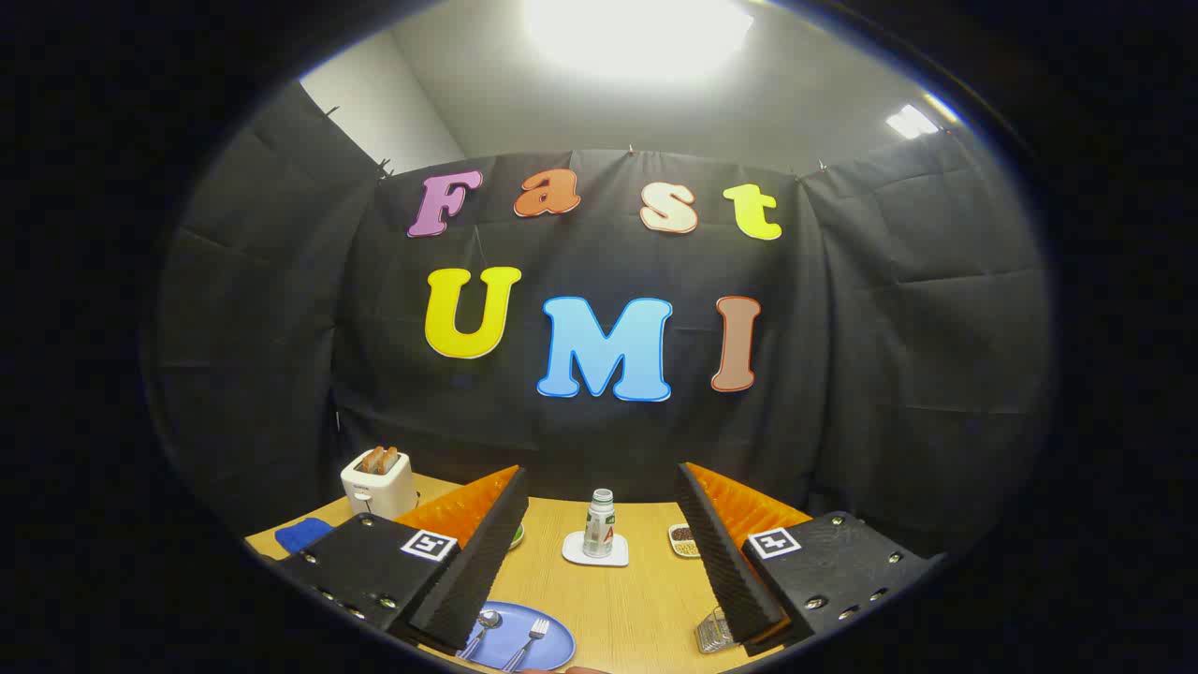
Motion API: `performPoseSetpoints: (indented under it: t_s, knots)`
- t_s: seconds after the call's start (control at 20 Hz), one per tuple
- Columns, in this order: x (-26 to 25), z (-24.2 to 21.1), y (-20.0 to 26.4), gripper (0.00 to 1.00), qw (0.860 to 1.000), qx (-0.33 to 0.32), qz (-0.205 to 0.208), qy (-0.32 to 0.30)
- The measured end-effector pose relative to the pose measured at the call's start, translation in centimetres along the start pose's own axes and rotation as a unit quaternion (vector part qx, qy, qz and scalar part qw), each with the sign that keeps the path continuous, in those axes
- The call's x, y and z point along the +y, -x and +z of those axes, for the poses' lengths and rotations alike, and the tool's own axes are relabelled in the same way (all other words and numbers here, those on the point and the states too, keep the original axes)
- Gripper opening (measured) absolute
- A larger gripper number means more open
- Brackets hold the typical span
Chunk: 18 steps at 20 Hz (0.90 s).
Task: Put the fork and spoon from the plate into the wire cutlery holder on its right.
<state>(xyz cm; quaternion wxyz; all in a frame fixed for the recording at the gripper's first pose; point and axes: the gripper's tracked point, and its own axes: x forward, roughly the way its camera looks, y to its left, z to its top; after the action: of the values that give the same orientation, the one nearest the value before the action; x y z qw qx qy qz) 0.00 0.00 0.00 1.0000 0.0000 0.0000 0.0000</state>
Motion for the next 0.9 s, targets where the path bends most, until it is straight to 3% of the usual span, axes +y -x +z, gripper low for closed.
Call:
performPoseSetpoints:
  t_s: [0.7,0.9]
  knots:
    - [0.6,-4.1,0.1,0.97,0.999,0.047,0.026,-0.004]
    - [1.8,-7.8,-0.7,0.97,0.994,0.101,0.038,-0.007]
